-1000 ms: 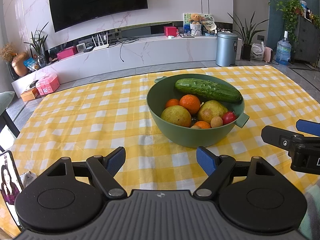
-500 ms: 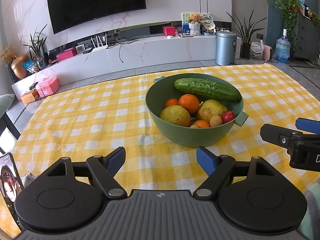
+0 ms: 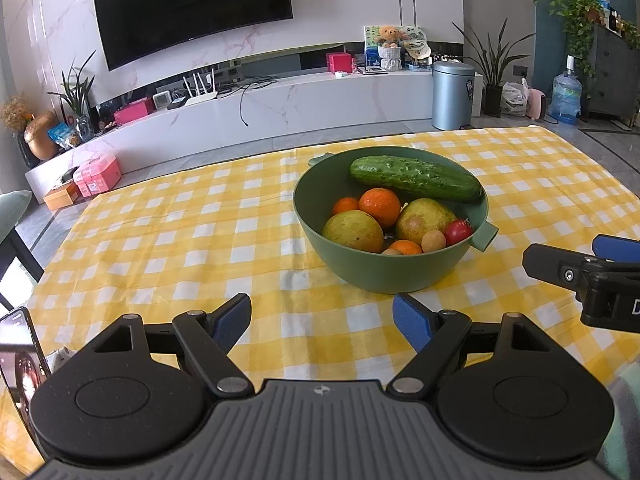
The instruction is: Organize fruits
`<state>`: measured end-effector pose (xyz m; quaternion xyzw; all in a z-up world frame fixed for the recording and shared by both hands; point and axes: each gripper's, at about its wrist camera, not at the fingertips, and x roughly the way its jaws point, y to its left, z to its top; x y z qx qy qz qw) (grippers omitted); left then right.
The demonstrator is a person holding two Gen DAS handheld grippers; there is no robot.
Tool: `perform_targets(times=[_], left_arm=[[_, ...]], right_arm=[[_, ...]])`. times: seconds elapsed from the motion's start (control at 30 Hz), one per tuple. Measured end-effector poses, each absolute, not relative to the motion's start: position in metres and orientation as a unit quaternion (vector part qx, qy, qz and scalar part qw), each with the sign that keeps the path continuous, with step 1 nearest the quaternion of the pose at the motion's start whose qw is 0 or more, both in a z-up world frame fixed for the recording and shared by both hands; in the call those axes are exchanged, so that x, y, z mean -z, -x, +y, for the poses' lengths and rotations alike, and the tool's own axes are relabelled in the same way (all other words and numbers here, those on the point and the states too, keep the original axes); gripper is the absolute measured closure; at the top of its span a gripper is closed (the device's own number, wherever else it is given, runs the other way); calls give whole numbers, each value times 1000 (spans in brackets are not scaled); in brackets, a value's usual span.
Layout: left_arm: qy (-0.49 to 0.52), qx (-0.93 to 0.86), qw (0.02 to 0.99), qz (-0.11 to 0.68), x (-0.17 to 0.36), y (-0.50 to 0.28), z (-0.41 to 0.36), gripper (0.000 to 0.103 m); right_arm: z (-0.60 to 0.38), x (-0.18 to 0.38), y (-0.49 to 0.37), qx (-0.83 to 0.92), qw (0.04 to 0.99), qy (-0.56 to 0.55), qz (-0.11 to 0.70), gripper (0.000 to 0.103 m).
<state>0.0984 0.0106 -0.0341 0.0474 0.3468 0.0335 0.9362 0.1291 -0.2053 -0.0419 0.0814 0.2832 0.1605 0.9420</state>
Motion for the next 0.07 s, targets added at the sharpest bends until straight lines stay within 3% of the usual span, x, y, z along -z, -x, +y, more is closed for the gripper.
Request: perform_targets(times=[0.07], left_arm=[[-50,-32,936,346,34,-98,11,9]], right_arm=[[-205,42,-129,-160,942,-82,283,4]])
